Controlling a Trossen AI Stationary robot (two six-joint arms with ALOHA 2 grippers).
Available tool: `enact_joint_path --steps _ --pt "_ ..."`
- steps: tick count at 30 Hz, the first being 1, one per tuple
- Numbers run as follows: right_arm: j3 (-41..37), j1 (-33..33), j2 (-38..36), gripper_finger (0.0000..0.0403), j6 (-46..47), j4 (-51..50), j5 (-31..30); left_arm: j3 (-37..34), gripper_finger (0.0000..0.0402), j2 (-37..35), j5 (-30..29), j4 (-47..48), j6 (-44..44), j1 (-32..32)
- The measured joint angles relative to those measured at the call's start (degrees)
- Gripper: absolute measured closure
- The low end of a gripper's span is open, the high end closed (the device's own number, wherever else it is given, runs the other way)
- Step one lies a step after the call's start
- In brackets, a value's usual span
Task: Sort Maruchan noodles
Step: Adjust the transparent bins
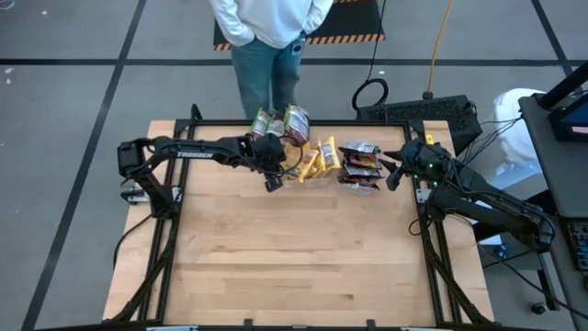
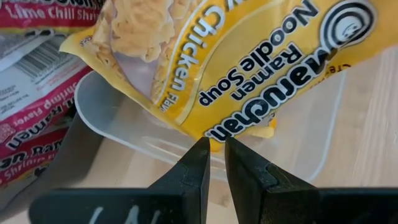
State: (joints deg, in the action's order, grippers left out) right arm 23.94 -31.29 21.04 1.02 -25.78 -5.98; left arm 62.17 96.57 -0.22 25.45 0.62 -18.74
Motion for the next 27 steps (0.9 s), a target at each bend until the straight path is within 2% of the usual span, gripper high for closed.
enact_joint_path --steps 10,27 --pt "0.0 0.0 0.0 0.0271 -0.1 0.0 0.0 -0.1 0.0344 -0.1 -0.3 1.6 -0.3 0.0" --pt "0.0 0.0 0.0 0.0271 -0.2 0.8 0.0 -0.3 0.0344 -4.4 -1.8 3.4 -0.9 0.0"
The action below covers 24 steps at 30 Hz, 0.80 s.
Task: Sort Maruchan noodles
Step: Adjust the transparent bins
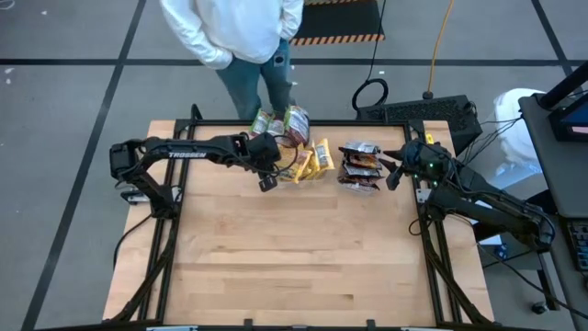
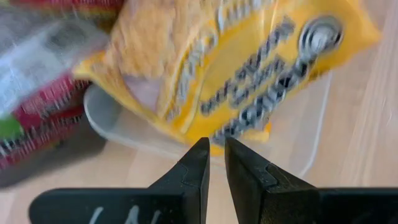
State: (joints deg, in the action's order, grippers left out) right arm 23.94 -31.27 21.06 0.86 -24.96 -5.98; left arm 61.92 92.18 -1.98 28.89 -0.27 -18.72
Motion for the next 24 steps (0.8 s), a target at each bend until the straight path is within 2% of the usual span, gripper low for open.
enact_joint_path --steps 3,8,18,20,24 --pt "0.0 0.0 0.0 0.0271 0.1 -1.5 -1.4 0.0 0.0344 0.0 0.0 1.6 0.6 0.0" --pt "0.0 0.0 0.0 0.0271 4.6 -5.2 -12.0 0.2 0.0344 -3.0 -0.1 2.3 2.2 0.5" --pt "0.0 0.0 3.2 0.0271 6.9 -5.2 -12.0 1.2 0.0344 -17.6 -0.2 1.3 2.4 1.4" --pt "0.0 0.0 5.0 0.0271 7.9 -5.2 -13.8 1.2 0.0344 -20.5 -0.9 1.4 2.5 1.4" --pt "0.0 0.0 7.7 0.0271 15.5 -5.8 -14.2 1.2 0.0344 -25.4 -1.3 1.3 2.6 1.4"
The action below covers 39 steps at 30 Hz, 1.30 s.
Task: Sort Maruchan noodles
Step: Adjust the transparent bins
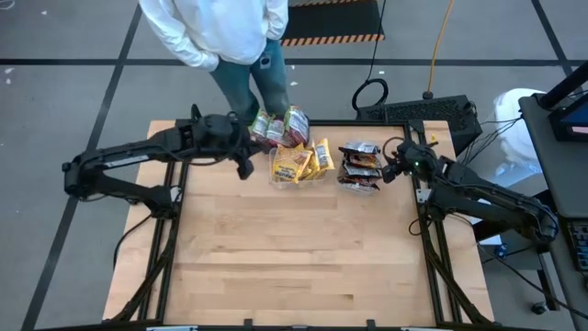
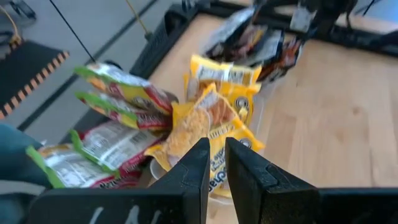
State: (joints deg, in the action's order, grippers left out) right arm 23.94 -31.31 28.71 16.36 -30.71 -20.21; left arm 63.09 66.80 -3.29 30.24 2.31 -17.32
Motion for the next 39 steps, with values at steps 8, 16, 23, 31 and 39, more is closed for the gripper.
enact_joint_path --steps 8,16,23,31,39 --pt "0.0 0.0 2.5 0.0271 11.3 -5.2 4.0 0.0 0.0344 -4.9 -0.2 0.0 -0.2 0.0" --pt "0.0 -0.7 6.4 0.0271 12.9 -4.5 8.7 0.0 0.0344 -5.1 -0.3 0.0 -0.2 0.7" --pt "0.0 -1.7 11.3 0.0271 11.1 -1.7 9.2 0.0 0.0344 -5.1 -0.5 0.0 0.0 2.5" --pt "-4.9 -3.0 16.0 0.0271 6.8 15.7 13.3 0.0 0.0344 -5.1 -2.4 0.0 0.0 3.9" --pt "-5.6 -5.4 17.8 0.0271 1.6 21.6 13.0 0.0 0.0344 -5.1 -2.8 0.0 -0.3 3.9"
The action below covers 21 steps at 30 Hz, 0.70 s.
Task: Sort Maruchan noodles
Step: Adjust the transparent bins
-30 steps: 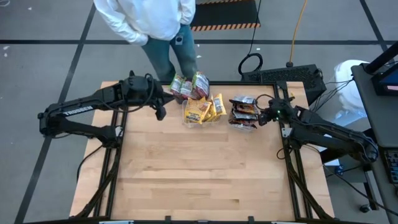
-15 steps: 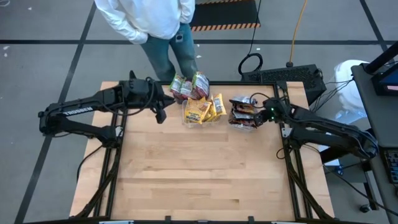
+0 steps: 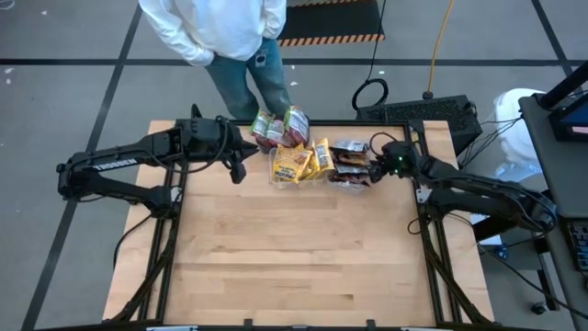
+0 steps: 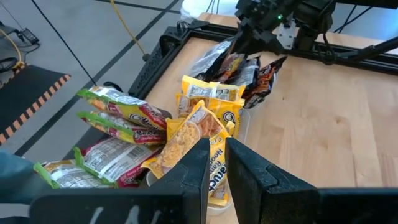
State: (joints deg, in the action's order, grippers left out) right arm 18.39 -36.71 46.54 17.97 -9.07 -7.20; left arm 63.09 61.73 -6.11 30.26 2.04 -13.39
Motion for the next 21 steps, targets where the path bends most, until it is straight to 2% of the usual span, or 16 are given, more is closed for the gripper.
enact_joint_path --steps 4,8,14,21 --pt "0.0 -1.8 1.9 0.0271 -2.2 5.2 0.5 0.0 0.0344 0.0 0.0 0.0 0.0 0.0" --pt "0.0 -3.9 5.2 0.0271 -4.3 10.4 5.6 0.0 0.0344 0.0 0.0 0.0 0.0 0.0" --pt "0.0 -5.8 9.8 0.0271 -7.1 16.8 8.9 0.0 0.0344 0.0 0.0 0.2 0.0 0.0" --pt "1.1 -5.5 6.7 0.0271 -13.3 17.9 9.5 0.0 0.0344 0.0 -0.1 2.8 -0.5 0.0"
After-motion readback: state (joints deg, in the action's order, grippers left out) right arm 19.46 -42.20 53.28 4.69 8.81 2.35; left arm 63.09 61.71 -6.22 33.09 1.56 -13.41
